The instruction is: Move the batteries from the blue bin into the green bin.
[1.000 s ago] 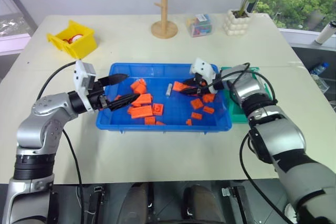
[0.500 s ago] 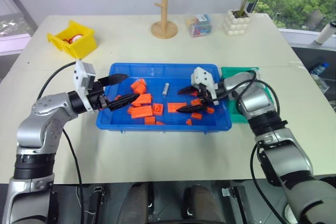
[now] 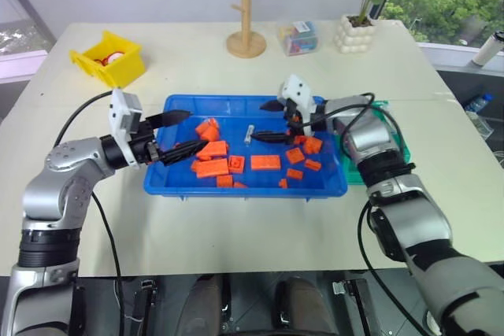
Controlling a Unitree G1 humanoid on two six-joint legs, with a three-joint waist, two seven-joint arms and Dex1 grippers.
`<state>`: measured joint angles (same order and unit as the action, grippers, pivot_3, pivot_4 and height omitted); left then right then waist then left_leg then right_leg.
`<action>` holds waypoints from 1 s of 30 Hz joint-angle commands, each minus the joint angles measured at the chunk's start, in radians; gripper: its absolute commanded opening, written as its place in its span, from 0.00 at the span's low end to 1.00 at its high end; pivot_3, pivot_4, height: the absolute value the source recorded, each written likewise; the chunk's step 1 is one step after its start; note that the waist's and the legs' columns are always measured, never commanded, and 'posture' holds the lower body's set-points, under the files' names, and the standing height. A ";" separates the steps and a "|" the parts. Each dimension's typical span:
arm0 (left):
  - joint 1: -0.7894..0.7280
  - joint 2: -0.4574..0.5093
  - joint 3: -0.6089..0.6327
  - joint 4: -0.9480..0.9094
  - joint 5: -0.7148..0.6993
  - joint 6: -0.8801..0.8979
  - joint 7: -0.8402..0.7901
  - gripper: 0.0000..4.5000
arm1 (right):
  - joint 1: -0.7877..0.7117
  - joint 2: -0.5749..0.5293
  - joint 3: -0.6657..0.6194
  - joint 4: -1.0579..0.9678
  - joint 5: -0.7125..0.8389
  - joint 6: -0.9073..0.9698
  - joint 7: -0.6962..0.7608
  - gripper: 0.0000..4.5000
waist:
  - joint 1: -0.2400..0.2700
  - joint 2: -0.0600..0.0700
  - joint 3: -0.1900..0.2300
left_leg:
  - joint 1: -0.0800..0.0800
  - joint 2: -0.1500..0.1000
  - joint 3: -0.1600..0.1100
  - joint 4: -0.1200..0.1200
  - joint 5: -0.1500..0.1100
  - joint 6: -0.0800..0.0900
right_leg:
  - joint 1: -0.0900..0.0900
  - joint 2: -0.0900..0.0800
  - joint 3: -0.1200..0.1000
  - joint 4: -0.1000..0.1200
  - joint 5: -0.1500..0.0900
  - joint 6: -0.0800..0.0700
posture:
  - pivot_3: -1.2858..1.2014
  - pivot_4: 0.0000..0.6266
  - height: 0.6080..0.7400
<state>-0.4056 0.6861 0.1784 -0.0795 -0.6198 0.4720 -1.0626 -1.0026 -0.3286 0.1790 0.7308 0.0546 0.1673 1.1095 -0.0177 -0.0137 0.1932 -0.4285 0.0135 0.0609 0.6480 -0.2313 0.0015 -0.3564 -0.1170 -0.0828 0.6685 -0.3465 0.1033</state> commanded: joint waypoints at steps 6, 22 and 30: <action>0.020 0.046 0.032 -0.031 -0.010 -0.005 -0.011 1.00 | -0.042 0.074 0.003 0.118 -0.027 -0.091 -0.047 0.99 | -0.002 0.000 0.000 | 0.000 0.000 0.000 0.000 0.000 0.000 | 0.000 0.000 0.000 0.000 0.000 0.000 | 0.52 0.24 1.00; 0.049 0.043 0.045 -0.062 -0.019 -0.004 0.016 1.00 | -0.109 0.137 -0.033 0.398 -0.060 -0.180 -0.147 0.99 | -0.004 0.000 0.000 | 0.000 0.000 0.000 0.000 0.000 0.000 | 0.000 0.000 0.000 0.000 0.000 0.000 | 0.52 0.24 1.00; 0.052 0.039 0.046 -0.062 -0.019 -0.009 0.026 1.00 | -0.113 0.149 -0.046 0.421 -0.067 -0.192 -0.157 0.99 | -0.004 0.000 0.000 | 0.000 0.000 0.000 0.000 0.000 0.000 | 0.000 0.000 0.000 0.000 0.000 0.000 | 0.52 0.24 1.00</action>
<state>-0.3533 0.7185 0.1934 -0.1042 -0.6219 0.4734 -1.0393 -1.0907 -0.1853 0.1469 1.1463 -0.0103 -0.0093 0.9560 -0.0213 -0.0135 0.1933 -0.4283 0.0137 0.0607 0.6477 -0.2313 0.0014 -0.3565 -0.1168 -0.0826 0.6690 -0.3465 0.1032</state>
